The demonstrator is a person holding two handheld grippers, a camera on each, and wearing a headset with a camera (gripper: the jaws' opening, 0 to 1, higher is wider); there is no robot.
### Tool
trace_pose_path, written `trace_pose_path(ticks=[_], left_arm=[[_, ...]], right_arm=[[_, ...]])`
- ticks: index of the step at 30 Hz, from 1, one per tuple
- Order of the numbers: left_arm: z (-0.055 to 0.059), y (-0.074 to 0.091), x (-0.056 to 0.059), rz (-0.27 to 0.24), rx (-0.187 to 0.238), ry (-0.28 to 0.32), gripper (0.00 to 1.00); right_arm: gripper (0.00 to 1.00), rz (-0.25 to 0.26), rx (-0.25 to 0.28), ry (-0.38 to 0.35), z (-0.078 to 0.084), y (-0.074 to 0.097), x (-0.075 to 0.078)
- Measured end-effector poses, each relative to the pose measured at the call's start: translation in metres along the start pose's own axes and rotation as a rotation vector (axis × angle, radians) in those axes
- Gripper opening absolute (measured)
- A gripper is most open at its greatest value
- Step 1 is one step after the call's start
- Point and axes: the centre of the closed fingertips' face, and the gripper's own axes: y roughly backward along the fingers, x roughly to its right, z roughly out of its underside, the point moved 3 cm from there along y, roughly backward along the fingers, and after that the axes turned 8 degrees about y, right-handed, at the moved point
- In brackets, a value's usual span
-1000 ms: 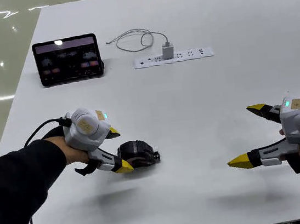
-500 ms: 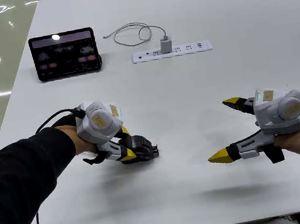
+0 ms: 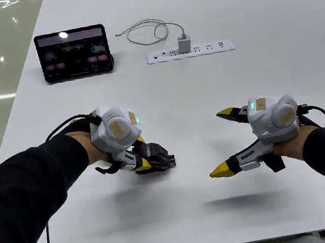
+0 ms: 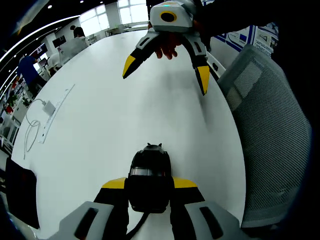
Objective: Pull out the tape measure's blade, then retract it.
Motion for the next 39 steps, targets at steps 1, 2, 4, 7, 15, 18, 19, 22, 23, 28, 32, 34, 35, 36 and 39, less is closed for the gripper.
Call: trace_pose_path(ticks=[1, 2, 4, 7, 15, 18, 19, 22, 23, 28, 32, 34, 35, 36, 39], left_arm=[[0.0, 0.001, -0.001, 0.001, 0.001, 0.008, 0.27], [0.0, 0.001, -0.001, 0.002, 0.002, 0.008, 0.27], [0.0, 0.001, -0.001, 0.01, 0.001, 0.008, 0.27], [-0.001, 0.0, -0.002, 0.023, -0.006, 0.01, 0.27], [0.001, 0.001, -0.001, 0.033, -0.006, 0.017, 0.27], [0.001, 0.001, -0.001, 0.037, -0.006, 0.021, 0.27], [0.001, 0.002, -0.001, 0.038, -0.006, 0.021, 0.27], [0.001, 0.002, -0.001, 0.041, -0.006, 0.02, 0.27], [0.001, 0.002, 0.0, 0.041, -0.007, 0.02, 0.27], [0.0, 0.001, 0.0, 0.042, -0.006, 0.018, 0.27], [0.0, 0.001, 0.0, 0.042, -0.002, 0.022, 0.27], [0.0, 0.001, -0.001, 0.044, -0.002, 0.023, 0.27], [0.0, 0.001, -0.001, 0.044, -0.003, 0.024, 0.27], [0.0, 0.001, 0.0, 0.045, -0.002, 0.026, 0.27], [0.0, 0.001, -0.001, 0.047, 0.002, 0.029, 0.27]], right_arm=[[0.89, -0.01, -0.003, 0.01, 0.0, -0.003, 0.0], [0.88, -0.014, -0.004, 0.015, 0.001, -0.005, 0.001], [0.84, -0.039, -0.006, 0.02, 0.001, -0.012, 0.0], [0.76, -0.068, -0.019, 0.025, 0.002, -0.024, -0.004], [0.6, -0.164, -0.055, 0.078, 0.002, -0.052, -0.021], [0.56, -0.178, -0.068, 0.091, 0.002, -0.06, -0.021], [0.54, -0.18, -0.069, 0.095, 0.002, -0.061, -0.02], [0.5, -0.185, -0.072, 0.091, -0.001, -0.066, -0.017], [0.49, -0.188, -0.073, 0.092, -0.002, -0.067, -0.016], [0.45, -0.204, -0.09, 0.127, -0.006, -0.081, -0.015], [0.38, -0.223, -0.096, 0.136, -0.01, -0.089, -0.018], [0.37, -0.229, -0.114, 0.152, -0.007, -0.093, -0.019], [0.36, -0.231, -0.118, 0.157, -0.007, -0.095, -0.019], [0.35, -0.235, -0.122, 0.156, -0.007, -0.096, -0.02], [0.28, -0.238, -0.133, 0.139, -0.004, -0.098, -0.019]])
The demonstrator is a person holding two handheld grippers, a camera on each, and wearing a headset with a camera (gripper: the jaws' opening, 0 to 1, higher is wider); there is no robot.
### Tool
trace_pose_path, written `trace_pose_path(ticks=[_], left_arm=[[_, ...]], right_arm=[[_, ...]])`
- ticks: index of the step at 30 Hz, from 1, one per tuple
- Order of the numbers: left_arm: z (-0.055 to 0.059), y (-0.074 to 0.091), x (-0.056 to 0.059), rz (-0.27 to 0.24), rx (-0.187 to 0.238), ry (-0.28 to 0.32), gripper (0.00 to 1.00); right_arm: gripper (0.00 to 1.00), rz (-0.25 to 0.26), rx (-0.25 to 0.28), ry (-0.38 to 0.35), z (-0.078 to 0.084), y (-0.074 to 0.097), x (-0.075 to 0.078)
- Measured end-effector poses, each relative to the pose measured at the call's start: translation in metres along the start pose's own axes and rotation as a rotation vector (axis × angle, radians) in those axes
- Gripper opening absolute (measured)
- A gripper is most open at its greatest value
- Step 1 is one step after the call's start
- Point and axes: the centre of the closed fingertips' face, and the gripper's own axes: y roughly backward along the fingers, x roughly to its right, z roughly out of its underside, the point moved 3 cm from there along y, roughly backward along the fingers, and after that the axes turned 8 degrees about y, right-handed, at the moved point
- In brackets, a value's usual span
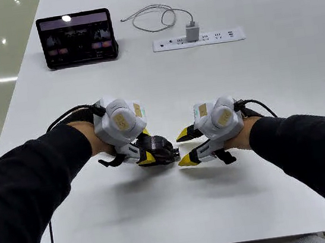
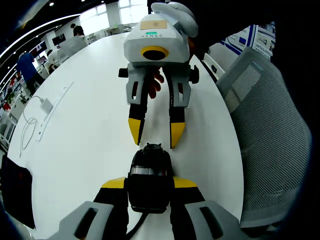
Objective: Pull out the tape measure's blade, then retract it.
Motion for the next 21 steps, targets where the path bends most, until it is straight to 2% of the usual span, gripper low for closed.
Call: trace_pose_path(ticks=[2, 5, 8, 9, 13, 17, 19, 21], left_arm=[[0.0, 0.0, -0.001, -0.001, 0.007, 0.013, 0.27], [0.001, 0.0, -0.001, -0.002, 0.009, 0.012, 0.27], [0.001, -0.001, -0.002, -0.002, 0.008, 0.014, 0.27], [0.001, -0.001, -0.003, -0.001, 0.009, 0.016, 0.27], [0.001, -0.002, -0.003, 0.0, 0.015, 0.021, 0.27], [0.002, -0.002, -0.004, 0.001, 0.014, 0.023, 0.28], [0.002, -0.002, -0.004, 0.002, 0.016, 0.023, 0.28], [0.002, -0.002, -0.004, 0.002, 0.018, 0.027, 0.28]], right_arm=[[0.26, -0.011, -0.005, -0.02, 0.001, -0.003, -0.001], [0.24, -0.02, -0.024, 0.006, 0.001, -0.007, -0.004], [0.15, -0.001, -0.021, 0.011, -0.003, -0.01, -0.001], [0.15, -0.012, -0.031, 0.021, -0.002, -0.01, -0.003], [0.12, -0.008, -0.064, 0.057, 0.0, -0.011, 0.001], [0.11, -0.016, -0.073, 0.066, 0.0, -0.011, -0.001], [0.12, -0.017, -0.077, 0.048, 0.0, -0.012, 0.0], [0.12, -0.022, -0.081, 0.069, 0.0, -0.012, 0.0]])
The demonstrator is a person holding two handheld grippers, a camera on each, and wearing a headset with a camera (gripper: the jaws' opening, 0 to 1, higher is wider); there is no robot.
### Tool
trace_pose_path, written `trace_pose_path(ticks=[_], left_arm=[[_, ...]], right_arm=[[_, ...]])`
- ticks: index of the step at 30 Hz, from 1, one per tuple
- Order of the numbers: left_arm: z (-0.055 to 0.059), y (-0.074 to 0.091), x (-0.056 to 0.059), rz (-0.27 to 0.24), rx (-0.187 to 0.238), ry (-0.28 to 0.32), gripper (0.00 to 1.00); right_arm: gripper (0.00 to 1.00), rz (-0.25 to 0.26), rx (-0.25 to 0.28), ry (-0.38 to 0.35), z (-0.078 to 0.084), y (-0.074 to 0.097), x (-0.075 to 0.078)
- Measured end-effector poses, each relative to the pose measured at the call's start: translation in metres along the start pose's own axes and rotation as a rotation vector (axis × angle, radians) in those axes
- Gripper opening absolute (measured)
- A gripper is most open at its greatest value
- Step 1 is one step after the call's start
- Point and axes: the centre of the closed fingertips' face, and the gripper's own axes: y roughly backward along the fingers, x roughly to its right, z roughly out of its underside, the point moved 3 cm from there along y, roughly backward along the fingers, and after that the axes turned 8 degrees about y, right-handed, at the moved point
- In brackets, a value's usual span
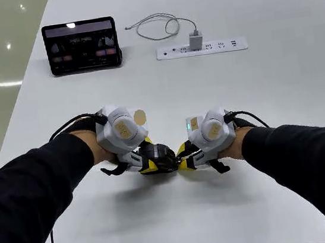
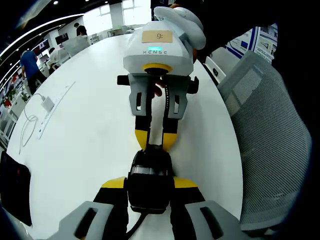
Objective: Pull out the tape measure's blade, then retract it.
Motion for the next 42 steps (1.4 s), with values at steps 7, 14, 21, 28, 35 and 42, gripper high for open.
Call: trace_pose_path(ticks=[7, 14, 21, 28, 35, 42], left_arm=[[0.001, 0.0, 0.0, 0.001, -0.003, -0.005, 0.28], [0.001, 0.0, 0.001, 0.0, -0.002, -0.005, 0.28], [0.001, 0.0, 0.001, 0.001, -0.006, -0.006, 0.28], [0.0, 0.0, 0.001, -0.001, -0.005, -0.006, 0.28], [0.0, 0.0, 0.001, -0.001, -0.004, -0.005, 0.28], [0.0, -0.001, 0.001, -0.002, -0.001, -0.003, 0.28]], right_arm=[[0.1, -0.011, -0.008, 0.018, 0.0, 0.0, -0.001], [0.08, -0.021, -0.023, 0.004, 0.003, 0.002, 0.0], [0.08, -0.02, -0.024, -0.005, 0.003, 0.003, -0.002], [0.09, -0.02, -0.026, -0.025, 0.008, 0.006, -0.002], [0.09, -0.025, -0.033, -0.041, 0.014, 0.012, -0.002], [0.1, -0.016, -0.032, -0.042, 0.014, 0.012, -0.004]])
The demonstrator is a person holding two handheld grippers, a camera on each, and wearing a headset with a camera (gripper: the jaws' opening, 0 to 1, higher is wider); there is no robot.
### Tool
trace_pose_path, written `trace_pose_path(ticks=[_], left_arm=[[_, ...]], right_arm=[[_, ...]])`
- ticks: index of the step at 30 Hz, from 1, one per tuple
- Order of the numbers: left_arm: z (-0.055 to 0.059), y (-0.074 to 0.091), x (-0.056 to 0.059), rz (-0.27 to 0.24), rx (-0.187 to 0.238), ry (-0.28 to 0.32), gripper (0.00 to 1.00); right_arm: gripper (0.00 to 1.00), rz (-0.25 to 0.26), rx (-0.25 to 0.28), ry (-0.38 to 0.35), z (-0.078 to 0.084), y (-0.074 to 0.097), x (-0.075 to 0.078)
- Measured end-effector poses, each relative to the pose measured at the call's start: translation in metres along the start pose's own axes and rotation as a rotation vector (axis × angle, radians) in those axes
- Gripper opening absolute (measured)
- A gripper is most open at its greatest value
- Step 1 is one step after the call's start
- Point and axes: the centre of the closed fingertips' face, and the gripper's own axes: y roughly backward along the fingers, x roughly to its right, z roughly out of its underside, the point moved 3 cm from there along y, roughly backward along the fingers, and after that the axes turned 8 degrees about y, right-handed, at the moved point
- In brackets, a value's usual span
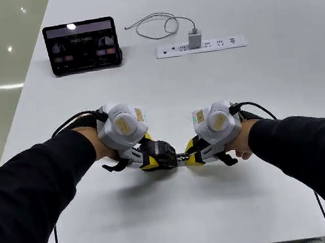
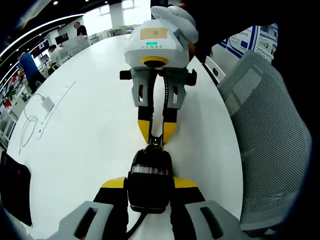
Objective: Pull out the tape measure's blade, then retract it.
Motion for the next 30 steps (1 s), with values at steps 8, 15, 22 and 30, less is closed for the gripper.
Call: trace_pose_path(ticks=[8, 15, 22, 30], left_arm=[[0.0, 0.0, 0.0, -0.004, 0.012, 0.012, 0.28], [0.001, 0.0, 0.0, -0.004, 0.015, 0.012, 0.28], [0.001, 0.001, 0.0, -0.002, 0.018, 0.013, 0.28], [0.001, 0.001, 0.0, 0.0, 0.017, 0.015, 0.28]], right_arm=[[0.17, -0.008, 0.049, -0.094, -0.013, -0.004, -0.002], [0.12, 0.011, 0.002, 0.009, -0.014, -0.012, 0.004], [0.1, -0.006, 0.017, -0.016, -0.009, -0.006, 0.003], [0.1, -0.003, 0.003, -0.017, -0.005, -0.002, 0.003]])
